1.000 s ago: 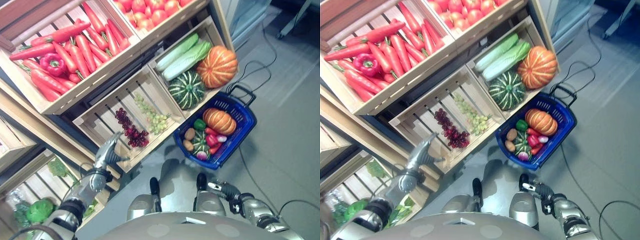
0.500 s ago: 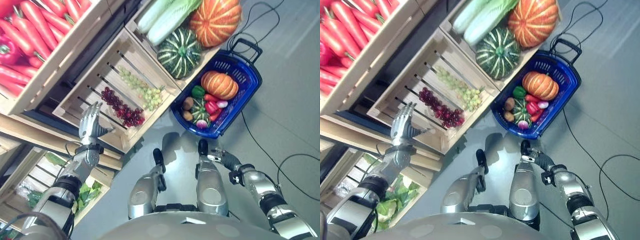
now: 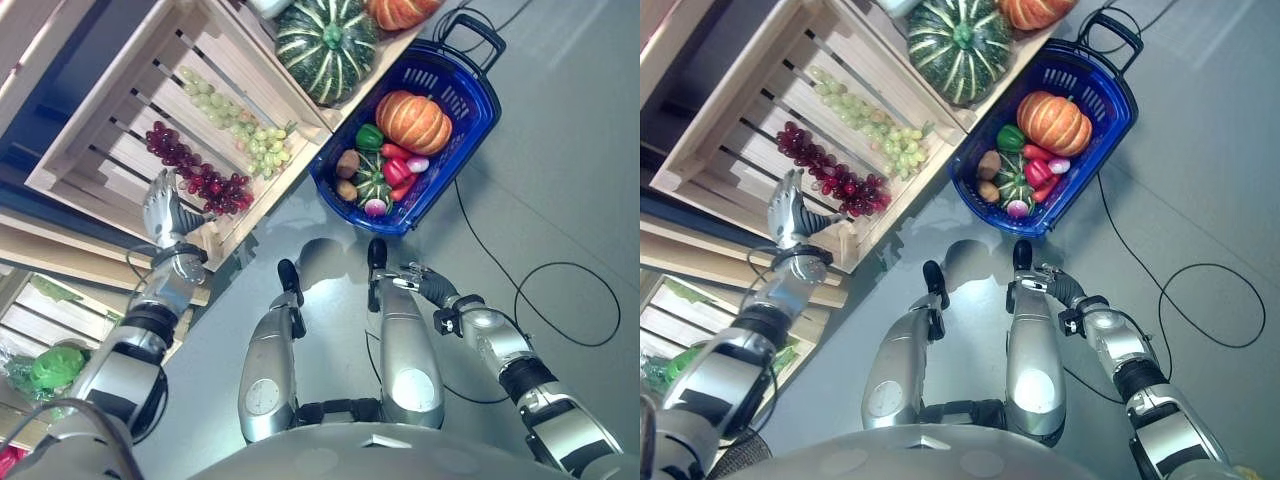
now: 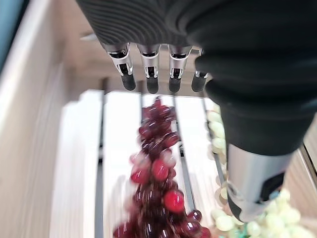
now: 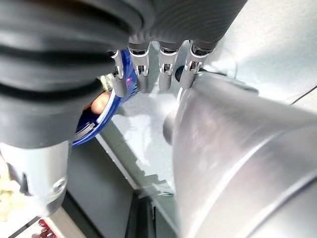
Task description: Pick up fruits and vegetables into the basket
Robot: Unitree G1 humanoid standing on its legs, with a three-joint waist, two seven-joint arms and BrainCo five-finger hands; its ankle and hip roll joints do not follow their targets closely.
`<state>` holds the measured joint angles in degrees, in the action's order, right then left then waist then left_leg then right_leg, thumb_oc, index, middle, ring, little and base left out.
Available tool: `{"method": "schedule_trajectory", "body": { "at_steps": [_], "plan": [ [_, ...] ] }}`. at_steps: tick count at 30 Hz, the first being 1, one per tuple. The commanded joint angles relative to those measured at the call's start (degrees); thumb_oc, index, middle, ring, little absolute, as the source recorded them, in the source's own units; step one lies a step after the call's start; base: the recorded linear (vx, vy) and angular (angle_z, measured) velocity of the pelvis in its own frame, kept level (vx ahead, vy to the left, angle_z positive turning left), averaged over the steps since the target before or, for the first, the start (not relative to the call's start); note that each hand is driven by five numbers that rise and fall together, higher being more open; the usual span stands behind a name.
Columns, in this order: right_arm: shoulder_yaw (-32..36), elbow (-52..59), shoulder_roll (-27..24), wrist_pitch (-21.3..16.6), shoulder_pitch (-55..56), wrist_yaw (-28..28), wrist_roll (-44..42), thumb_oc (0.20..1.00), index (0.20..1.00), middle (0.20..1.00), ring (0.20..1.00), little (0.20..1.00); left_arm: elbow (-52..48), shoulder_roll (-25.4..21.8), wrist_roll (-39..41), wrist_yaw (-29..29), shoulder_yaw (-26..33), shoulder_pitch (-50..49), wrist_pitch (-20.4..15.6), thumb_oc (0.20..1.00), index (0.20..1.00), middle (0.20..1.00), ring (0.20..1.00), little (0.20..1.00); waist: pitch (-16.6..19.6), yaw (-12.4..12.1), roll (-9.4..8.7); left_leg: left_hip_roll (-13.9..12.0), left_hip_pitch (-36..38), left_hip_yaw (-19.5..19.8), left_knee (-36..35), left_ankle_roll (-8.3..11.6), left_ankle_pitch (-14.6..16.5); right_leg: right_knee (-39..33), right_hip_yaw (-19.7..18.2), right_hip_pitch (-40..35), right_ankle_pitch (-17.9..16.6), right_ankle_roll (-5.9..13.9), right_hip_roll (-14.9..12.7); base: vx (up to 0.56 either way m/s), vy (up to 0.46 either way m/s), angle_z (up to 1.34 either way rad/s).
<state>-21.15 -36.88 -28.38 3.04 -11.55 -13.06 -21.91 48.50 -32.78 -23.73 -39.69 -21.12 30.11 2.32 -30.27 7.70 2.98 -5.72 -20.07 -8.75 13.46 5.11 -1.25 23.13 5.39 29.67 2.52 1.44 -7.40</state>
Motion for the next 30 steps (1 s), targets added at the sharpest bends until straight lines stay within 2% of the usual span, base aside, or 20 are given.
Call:
{"method": "schedule_trajectory", "body": {
  "at_steps": [1, 4, 5, 7, 12, 19, 24, 30],
  "plan": [
    [-1.7, 3.7, -0.9, -1.2, 3.5, -0.6, -0.9, 1.000, 1.000, 1.000, 1.000, 1.000, 2.5, -4.6, -14.4, -4.6, -2.6, -1.0, 4.9, 1.000, 1.000, 1.000, 1.000, 1.000, 0.7, 0.6, -0.71, 1.2, -4.7, -0.8, 5.3, -2.32, 4.0, 5.0, -0.4, 0.8, 6.1, 2.23, 0.0, -0.03, 0.047, -0.10],
    [-1.6, 4.3, -1.7, -1.5, 3.0, -0.5, -1.0, 1.000, 1.000, 1.000, 1.000, 1.000, 3.2, -5.6, -18.1, -4.9, -4.8, -0.6, 7.5, 1.000, 1.000, 1.000, 1.000, 1.000, 0.5, 0.9, -0.35, 1.3, -5.9, -1.2, 6.0, -2.20, 4.2, 5.2, -0.6, 2.2, 5.9, 2.22, -0.1, -0.02, 0.036, -0.08],
    [-1.6, 4.9, -2.2, -1.4, 2.7, -0.1, -1.0, 1.000, 1.000, 1.000, 1.000, 1.000, 3.7, -6.1, -23.8, -6.1, -6.6, -0.6, 10.2, 1.000, 1.000, 1.000, 1.000, 1.000, 0.5, 1.2, 0.07, 1.4, -7.0, -1.3, 6.6, -2.03, 4.3, 5.3, -0.9, 3.2, 5.7, 2.29, -0.2, 0.00, 0.000, 0.00],
    [-1.8, 5.3, -2.5, -1.5, 2.1, 0.3, -1.1, 1.000, 1.000, 1.000, 1.000, 1.000, 3.8, -6.5, -28.8, -7.0, -7.8, -0.3, 12.2, 1.000, 1.000, 1.000, 1.000, 1.000, 0.5, 1.4, 0.32, 1.5, -7.9, -1.4, 7.0, -1.95, 4.5, 5.3, -1.0, 4.1, 5.6, 2.33, -0.3, -0.02, 0.021, -0.04],
    [-1.9, 7.9, -3.1, -0.5, 1.2, 1.6, -1.1, 1.000, 1.000, 1.000, 1.000, 1.000, 2.8, -7.6, -36.2, -3.7, -10.6, -0.4, 14.6, 1.000, 1.000, 1.000, 1.000, 1.000, 0.5, 1.8, 0.91, 1.9, -10.1, -1.5, 8.2, -1.74, 5.0, 5.3, -1.3, 6.1, 5.1, 2.47, -0.5, -0.01, 0.005, -0.02],
    [-1.7, 11.2, -3.8, 0.4, 0.4, 2.9, -1.1, 1.000, 1.000, 1.000, 1.000, 1.000, 1.4, -8.2, -42.2, 2.7, -12.7, -1.2, 16.1, 1.000, 1.000, 1.000, 1.000, 1.000, 0.5, 2.2, 1.52, 2.3, -13.0, -1.7, 9.8, -1.63, 5.4, 5.5, -1.8, 8.7, 4.5, 2.70, -0.5, -0.01, 0.011, -0.03],
    [-2.0, 13.2, -4.2, 0.4, -0.1, 4.2, -1.7, 1.000, 1.000, 1.000, 1.000, 1.000, 1.4, -8.2, -46.3, 5.1, -13.3, -1.3, 20.5, 1.000, 1.000, 1.000, 1.000, 1.000, 0.5, 2.3, 1.68, 2.4, -15.4, -1.8, 10.5, -1.62, 5.4, 5.4, -2.0, 10.9, 3.9, 2.90, -0.5, 0.00, 0.000, 0.00],
    [-2.0, 15.0, -4.6, -0.4, -0.8, 5.4, -2.2, 1.000, 1.000, 1.000, 1.000, 1.000, 2.6, -8.9, -46.1, 3.8, -13.1, -0.6, 23.7, 1.000, 1.000, 1.000, 1.000, 1.000, 0.5, 2.5, 1.68, 2.3, -18.7, -1.9, 12.0, -1.64, 5.7, 5.9, -2.3, 14.2, 3.4, 3.00, -0.3, 0.00, 0.006, -0.02]
  ]
}}
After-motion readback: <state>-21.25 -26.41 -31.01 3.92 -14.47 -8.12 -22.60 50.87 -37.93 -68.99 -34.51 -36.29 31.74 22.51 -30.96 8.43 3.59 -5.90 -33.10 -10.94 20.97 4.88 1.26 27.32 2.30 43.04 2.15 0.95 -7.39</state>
